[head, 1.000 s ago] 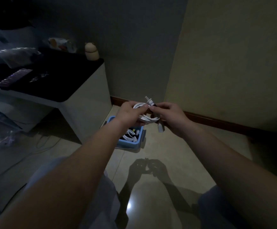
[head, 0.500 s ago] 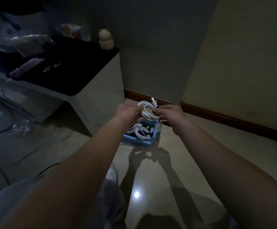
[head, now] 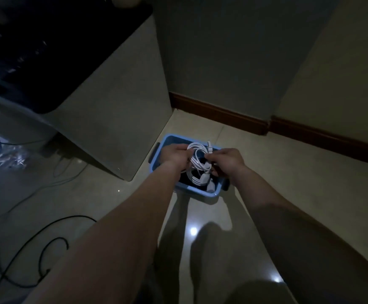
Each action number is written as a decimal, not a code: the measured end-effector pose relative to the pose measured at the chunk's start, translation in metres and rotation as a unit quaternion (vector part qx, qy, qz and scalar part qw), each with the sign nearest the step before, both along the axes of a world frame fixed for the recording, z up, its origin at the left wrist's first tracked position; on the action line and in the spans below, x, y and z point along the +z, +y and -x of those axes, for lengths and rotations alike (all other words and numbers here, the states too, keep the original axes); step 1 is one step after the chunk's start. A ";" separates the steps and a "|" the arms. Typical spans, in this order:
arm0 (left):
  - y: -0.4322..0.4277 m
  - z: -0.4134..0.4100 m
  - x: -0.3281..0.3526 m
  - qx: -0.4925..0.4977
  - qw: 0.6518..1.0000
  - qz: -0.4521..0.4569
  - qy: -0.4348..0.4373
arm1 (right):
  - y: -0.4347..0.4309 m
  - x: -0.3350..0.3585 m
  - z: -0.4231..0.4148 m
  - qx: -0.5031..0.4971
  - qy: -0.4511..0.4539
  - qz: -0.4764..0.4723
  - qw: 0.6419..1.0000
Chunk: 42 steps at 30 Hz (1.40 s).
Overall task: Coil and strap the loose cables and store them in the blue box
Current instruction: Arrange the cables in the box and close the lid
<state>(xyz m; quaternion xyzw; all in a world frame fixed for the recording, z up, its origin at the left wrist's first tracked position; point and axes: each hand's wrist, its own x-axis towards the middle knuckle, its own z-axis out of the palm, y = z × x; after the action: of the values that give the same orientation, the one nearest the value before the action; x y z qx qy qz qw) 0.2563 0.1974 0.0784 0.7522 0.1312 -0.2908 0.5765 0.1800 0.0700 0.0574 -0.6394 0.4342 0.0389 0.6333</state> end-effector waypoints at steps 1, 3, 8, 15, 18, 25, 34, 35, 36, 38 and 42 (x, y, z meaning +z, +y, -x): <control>-0.004 -0.002 -0.013 -0.004 1.000 -0.017 -0.002 | -0.003 -0.012 -0.003 0.016 0.012 0.036 0.999; -0.010 -0.003 -0.034 -0.037 0.996 -0.073 -0.037 | -0.009 -0.026 -0.005 0.074 0.051 0.143 0.986; -0.016 0.007 -0.061 -0.107 0.960 -0.197 -0.167 | -0.013 -0.034 -0.002 0.185 0.146 0.354 0.905; -0.027 0.025 -0.069 -0.197 0.889 -0.281 -0.302 | -0.009 -0.046 0.033 0.168 0.050 0.446 0.878; -0.031 0.027 -0.069 -0.275 0.829 -0.314 -0.373 | -0.006 -0.049 0.043 0.202 0.041 0.452 0.868; -0.028 0.020 -0.061 -0.346 0.819 -0.313 -0.335 | 0.002 -0.044 0.042 0.143 0.047 0.403 0.903; 0.041 -0.016 -0.056 -0.188 0.820 -0.473 -0.262 | 0.013 -0.053 0.050 0.069 0.153 0.327 0.930; 0.046 -0.020 -0.057 -0.182 0.845 -0.450 -0.223 | 0.015 -0.054 0.050 0.080 0.145 0.317 0.934; 0.049 -0.021 -0.059 -0.181 0.871 -0.416 -0.186 | 0.016 -0.055 0.050 0.087 0.136 0.307 0.938; 0.051 -0.021 -0.063 -0.182 0.901 -0.363 -0.156 | 0.015 -0.053 0.049 0.090 0.116 0.293 0.945; 0.049 -0.021 -0.060 -0.130 0.925 -0.326 -0.146 | 0.012 -0.045 0.043 0.078 0.088 0.295 0.948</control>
<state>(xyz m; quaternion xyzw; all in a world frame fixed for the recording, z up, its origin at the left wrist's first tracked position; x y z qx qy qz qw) 0.2777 0.2465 0.0184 0.9432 0.0342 -0.1908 0.2700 0.1367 0.0821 0.0120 -0.8240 0.4285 0.0143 0.3705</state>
